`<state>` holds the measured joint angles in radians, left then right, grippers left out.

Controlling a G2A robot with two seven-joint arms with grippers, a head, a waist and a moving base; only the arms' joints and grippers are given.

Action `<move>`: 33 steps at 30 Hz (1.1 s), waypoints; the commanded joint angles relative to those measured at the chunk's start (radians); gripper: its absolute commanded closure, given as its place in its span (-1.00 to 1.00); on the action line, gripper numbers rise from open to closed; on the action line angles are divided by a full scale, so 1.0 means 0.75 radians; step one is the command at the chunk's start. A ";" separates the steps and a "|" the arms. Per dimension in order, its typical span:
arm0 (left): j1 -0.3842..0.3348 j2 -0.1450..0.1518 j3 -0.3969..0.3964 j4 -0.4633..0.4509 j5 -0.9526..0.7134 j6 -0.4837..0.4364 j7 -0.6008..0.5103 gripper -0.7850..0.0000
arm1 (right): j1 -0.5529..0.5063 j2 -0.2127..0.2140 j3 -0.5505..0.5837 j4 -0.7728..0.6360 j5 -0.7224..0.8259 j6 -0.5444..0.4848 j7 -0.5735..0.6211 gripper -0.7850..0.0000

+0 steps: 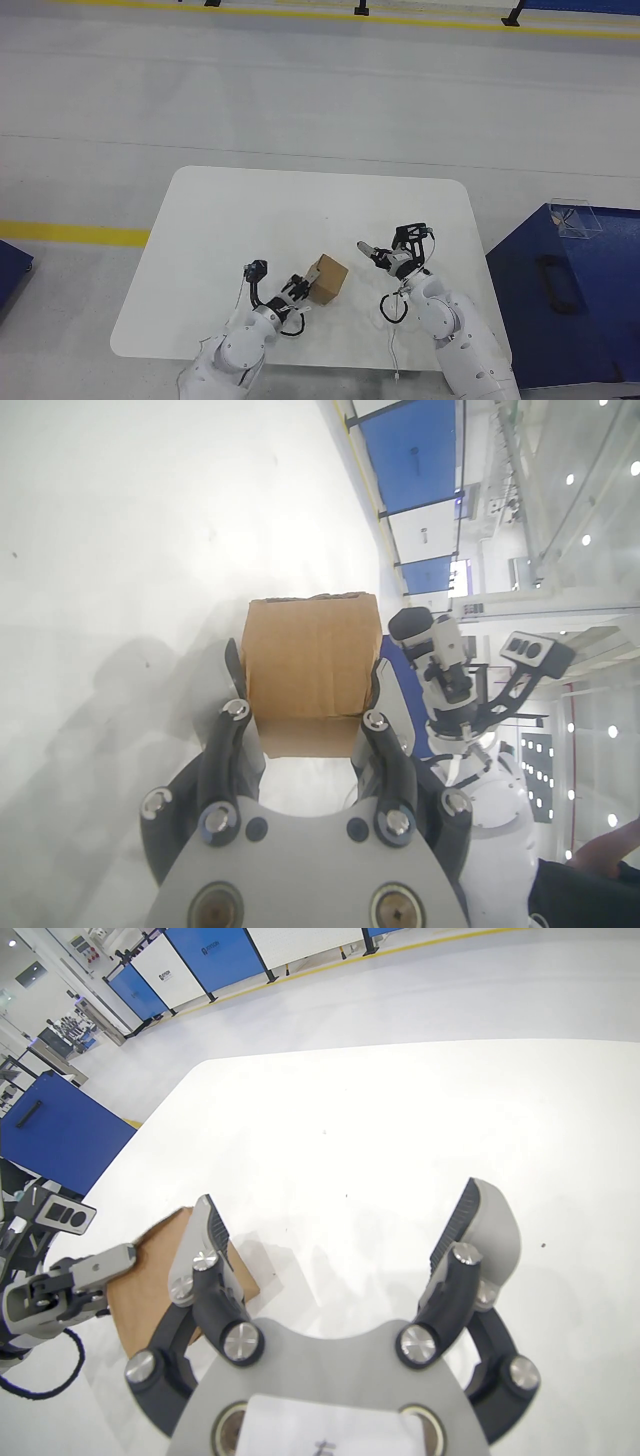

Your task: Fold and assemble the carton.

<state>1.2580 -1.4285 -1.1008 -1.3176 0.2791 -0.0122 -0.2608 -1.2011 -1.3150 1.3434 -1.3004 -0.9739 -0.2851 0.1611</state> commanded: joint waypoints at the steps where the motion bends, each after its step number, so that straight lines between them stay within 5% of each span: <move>1: -0.005 0.003 0.001 -0.012 0.038 0.053 -0.013 -1.00 | 0.000 0.000 0.000 0.000 0.000 0.000 0.000 -1.00; 7: 0.076 0.026 -0.060 -0.188 0.135 0.117 0.008 -1.00 | 0.000 0.000 0.000 0.000 0.000 0.000 0.000 -1.00; 11: 0.162 0.045 -0.102 -0.383 0.341 0.090 0.187 -1.00 | 0.000 0.000 0.000 0.000 0.000 0.000 0.000 -1.00; 12: 0.185 0.046 -0.091 -0.406 0.401 0.067 0.244 -0.70 | 0.000 0.000 0.000 0.000 0.000 0.000 0.000 -1.00; 14: 0.203 0.045 -0.050 -0.435 0.497 0.012 0.322 0.96 | 0.000 0.000 0.000 0.000 0.000 0.000 0.000 -1.00; 19: 0.184 0.038 0.090 -0.357 0.815 -0.100 0.516 1.00 | 0.000 0.000 0.000 0.000 0.000 0.000 0.000 -1.00; 33: 0.059 -0.003 0.199 -0.157 0.812 -0.065 0.486 1.00 | 0.000 0.000 0.000 0.000 0.000 0.000 0.000 -1.00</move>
<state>1.3031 -1.4300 -0.9512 -1.4391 0.8917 -0.0613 0.1072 -1.2011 -1.3150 1.3435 -1.3004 -0.9738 -0.2852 0.1611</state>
